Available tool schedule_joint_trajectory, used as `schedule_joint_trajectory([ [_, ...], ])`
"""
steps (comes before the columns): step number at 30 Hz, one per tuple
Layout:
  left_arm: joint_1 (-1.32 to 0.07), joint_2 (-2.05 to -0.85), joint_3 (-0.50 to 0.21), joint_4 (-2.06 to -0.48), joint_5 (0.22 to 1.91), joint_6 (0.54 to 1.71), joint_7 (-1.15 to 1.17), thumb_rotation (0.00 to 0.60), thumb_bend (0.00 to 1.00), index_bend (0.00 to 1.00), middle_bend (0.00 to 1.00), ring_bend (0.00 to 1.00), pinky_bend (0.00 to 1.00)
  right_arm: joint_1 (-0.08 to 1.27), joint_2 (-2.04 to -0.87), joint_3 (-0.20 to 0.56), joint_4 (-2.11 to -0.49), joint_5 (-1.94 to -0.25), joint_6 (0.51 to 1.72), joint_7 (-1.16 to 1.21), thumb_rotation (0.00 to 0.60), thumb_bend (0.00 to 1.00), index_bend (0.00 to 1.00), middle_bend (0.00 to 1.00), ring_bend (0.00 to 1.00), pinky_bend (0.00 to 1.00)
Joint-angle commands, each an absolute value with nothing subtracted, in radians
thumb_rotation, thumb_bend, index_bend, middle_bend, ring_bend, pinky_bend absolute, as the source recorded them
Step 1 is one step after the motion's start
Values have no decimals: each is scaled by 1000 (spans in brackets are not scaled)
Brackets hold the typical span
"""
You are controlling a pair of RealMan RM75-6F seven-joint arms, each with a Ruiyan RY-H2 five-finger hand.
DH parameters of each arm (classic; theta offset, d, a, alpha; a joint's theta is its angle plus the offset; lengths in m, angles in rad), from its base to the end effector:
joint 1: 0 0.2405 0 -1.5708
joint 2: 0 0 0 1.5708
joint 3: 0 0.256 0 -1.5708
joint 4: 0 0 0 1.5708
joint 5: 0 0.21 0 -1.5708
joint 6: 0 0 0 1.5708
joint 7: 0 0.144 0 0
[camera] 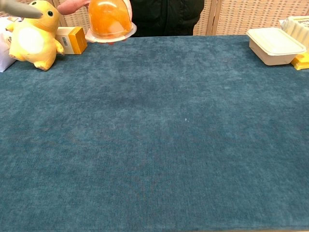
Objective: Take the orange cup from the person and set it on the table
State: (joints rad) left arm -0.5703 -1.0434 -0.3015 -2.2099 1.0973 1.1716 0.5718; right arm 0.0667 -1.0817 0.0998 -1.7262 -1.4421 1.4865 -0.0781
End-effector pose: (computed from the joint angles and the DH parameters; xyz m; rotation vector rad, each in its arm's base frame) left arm -0.0914 0.2806 0.1383 -1.7293 -0.8099 -1.0755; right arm -0.2974 -0.1840 0.1704 1.3095 -0.9038 0.9004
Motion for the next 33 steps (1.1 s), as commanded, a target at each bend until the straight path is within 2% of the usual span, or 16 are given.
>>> schedule_joint_trajectory([
  [1, -715, -1142, -362, -2207, 933, 1128, 684, 600, 189, 0, 146, 116, 299, 68, -1081, 99, -1724, -1442, 1484, -75, 600, 95, 114, 48, 0, 0],
  [5, -756, -1193, -346, -2180, 929, 1166, 731, 600, 191, 0, 171, 136, 321, 68, -1081, 100, -1723, -1441, 1485, -73, 600, 95, 114, 48, 0, 0],
  [12, -837, -1264, -342, -2123, 808, 1206, 805, 600, 195, 11, 210, 163, 327, 69, -1081, 99, -1724, -1442, 1485, -74, 600, 95, 114, 48, 0, 0],
  [18, -863, -1304, -327, -2082, 789, 1268, 835, 600, 199, 158, 326, 247, 372, 70, -1079, 105, -1719, -1430, 1480, -64, 600, 96, 114, 48, 0, 0],
  [27, -892, -1351, -306, -2039, 806, 1305, 845, 600, 218, 445, 533, 419, 490, 75, -1082, 106, -1716, -1424, 1472, -70, 600, 96, 114, 49, 0, 0],
  [29, -896, -1363, -301, -2033, 818, 1322, 851, 600, 224, 494, 570, 453, 514, 74, -1082, 105, -1715, -1424, 1473, -69, 600, 96, 114, 48, 0, 0],
  [33, -893, -1367, -293, -2039, 849, 1344, 846, 600, 231, 522, 597, 477, 534, 73, -1080, 107, -1715, -1422, 1477, -62, 600, 96, 114, 48, 0, 0],
])
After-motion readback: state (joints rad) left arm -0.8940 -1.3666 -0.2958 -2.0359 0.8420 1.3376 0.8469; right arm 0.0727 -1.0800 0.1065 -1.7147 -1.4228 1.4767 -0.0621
